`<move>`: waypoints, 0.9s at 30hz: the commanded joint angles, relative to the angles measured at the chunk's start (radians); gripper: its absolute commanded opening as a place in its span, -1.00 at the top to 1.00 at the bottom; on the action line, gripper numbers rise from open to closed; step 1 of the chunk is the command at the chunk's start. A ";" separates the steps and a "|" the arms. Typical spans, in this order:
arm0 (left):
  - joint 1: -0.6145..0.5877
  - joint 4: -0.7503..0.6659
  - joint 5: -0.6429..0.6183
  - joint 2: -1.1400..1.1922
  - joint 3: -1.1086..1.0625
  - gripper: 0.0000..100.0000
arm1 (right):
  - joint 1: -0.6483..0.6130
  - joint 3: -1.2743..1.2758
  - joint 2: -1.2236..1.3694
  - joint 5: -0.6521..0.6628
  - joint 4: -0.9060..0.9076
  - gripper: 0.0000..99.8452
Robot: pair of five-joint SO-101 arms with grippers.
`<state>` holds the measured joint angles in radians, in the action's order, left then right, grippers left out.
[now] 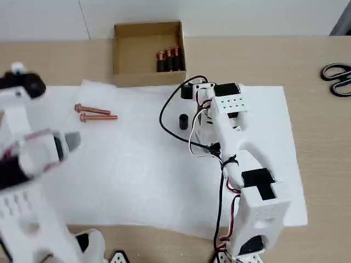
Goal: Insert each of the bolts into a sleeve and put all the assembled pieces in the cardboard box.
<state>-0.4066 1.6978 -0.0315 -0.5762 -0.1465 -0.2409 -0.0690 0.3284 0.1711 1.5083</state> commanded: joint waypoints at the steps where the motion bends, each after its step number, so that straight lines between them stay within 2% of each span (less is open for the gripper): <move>1: 0.002 -0.002 -0.123 0.247 0.186 0.46 | 0.010 -0.046 -0.007 -0.002 0.002 0.99; 5: 0.041 -0.002 -0.259 0.491 0.371 0.46 | 0.008 -0.046 -0.007 -0.002 0.002 0.99; 13: 0.094 0.005 -0.120 0.838 0.501 0.46 | 0.008 -0.046 -0.002 -0.006 0.002 0.99; 17: 0.092 0.034 -0.253 0.974 0.647 0.46 | 0.005 -0.046 -0.001 -0.008 0.002 0.99; 20: 0.109 0.052 -0.325 1.040 0.763 0.46 | 0.005 -0.046 -0.001 -0.009 0.002 0.99; 27: 0.178 0.038 -0.327 1.031 0.803 0.46 | 0.005 -0.044 -0.001 -0.009 0.005 0.99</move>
<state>-0.2670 1.7331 -0.3506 0.4795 0.6114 -0.2394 -0.0690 0.3330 0.1711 1.5098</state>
